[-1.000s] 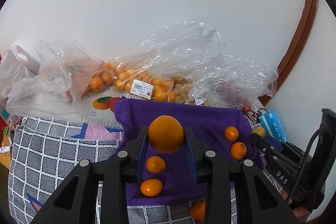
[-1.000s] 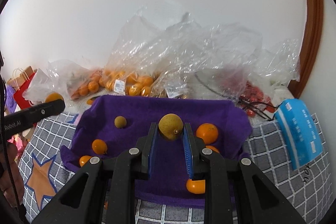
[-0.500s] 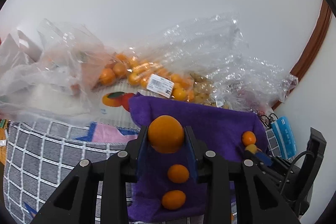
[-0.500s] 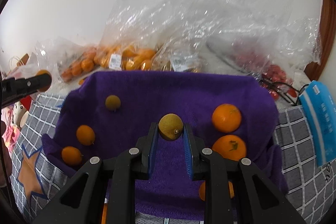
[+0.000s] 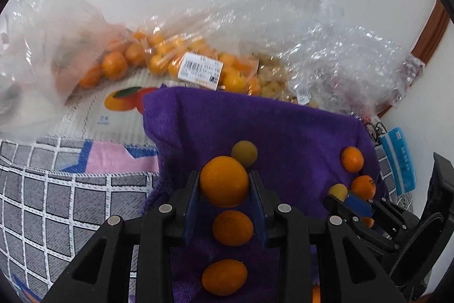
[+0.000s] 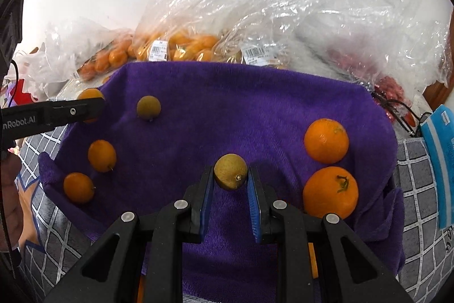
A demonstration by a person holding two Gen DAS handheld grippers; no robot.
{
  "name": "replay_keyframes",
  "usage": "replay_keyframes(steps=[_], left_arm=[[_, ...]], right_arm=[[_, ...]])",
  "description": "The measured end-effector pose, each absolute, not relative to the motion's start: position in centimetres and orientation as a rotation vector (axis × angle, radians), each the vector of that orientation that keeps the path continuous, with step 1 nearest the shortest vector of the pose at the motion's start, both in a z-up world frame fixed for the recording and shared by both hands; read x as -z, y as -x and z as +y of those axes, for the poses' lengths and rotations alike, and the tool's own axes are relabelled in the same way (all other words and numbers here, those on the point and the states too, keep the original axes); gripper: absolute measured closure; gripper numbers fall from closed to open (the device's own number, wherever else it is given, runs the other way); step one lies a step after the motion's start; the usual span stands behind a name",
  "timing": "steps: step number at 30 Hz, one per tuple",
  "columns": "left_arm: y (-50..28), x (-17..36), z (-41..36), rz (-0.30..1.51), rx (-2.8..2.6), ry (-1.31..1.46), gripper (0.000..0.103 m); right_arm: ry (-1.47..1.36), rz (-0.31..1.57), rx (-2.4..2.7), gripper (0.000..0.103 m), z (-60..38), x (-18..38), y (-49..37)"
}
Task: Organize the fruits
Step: 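Carry the yellow-green fruit with the right tool while the left tool carries the orange over the towel, then open the right tool to drop the yellow-green fruit while the left tool releases its orange in the row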
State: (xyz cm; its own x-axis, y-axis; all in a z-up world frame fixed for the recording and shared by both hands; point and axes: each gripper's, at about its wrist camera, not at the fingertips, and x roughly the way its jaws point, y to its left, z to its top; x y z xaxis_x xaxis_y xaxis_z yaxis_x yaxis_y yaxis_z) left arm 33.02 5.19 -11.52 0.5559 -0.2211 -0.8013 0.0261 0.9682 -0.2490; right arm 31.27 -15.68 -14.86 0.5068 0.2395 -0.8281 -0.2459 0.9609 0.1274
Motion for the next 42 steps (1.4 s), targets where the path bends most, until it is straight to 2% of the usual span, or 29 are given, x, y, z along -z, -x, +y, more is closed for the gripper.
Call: replay_keyframes(steps=[9, 11, 13, 14, 21, 42], left_arm=[[-33.7, 13.3, 4.7, 1.034, 0.152, 0.226, 0.071], [-33.8, 13.5, 4.6, 1.041, 0.152, 0.226, 0.071], [-33.9, 13.8, 4.6, 1.050, 0.152, 0.229, 0.071], [-34.0, 13.9, 4.5, 1.054, 0.155, 0.231, 0.071], [-34.3, 13.7, 4.1, 1.060, 0.157, 0.224, 0.070], [-28.5, 7.0, 3.9, 0.906, 0.170, 0.210, 0.069]], right_arm=[[0.011, 1.007, -0.282, 0.078, -16.0, 15.4, -31.3], [0.008, 1.000, -0.282, 0.072, -16.1, 15.2, -31.2], [0.007, 0.997, -0.294, 0.058, -16.2, 14.8, -30.9], [0.005, 0.992, -0.300, 0.057, -16.2, 14.6, -30.8], [-0.022, 0.961, -0.290, 0.054, -16.7, 13.1, -30.5], [-0.028, 0.811, -0.131, 0.054, -19.5, 7.6, -25.7]])
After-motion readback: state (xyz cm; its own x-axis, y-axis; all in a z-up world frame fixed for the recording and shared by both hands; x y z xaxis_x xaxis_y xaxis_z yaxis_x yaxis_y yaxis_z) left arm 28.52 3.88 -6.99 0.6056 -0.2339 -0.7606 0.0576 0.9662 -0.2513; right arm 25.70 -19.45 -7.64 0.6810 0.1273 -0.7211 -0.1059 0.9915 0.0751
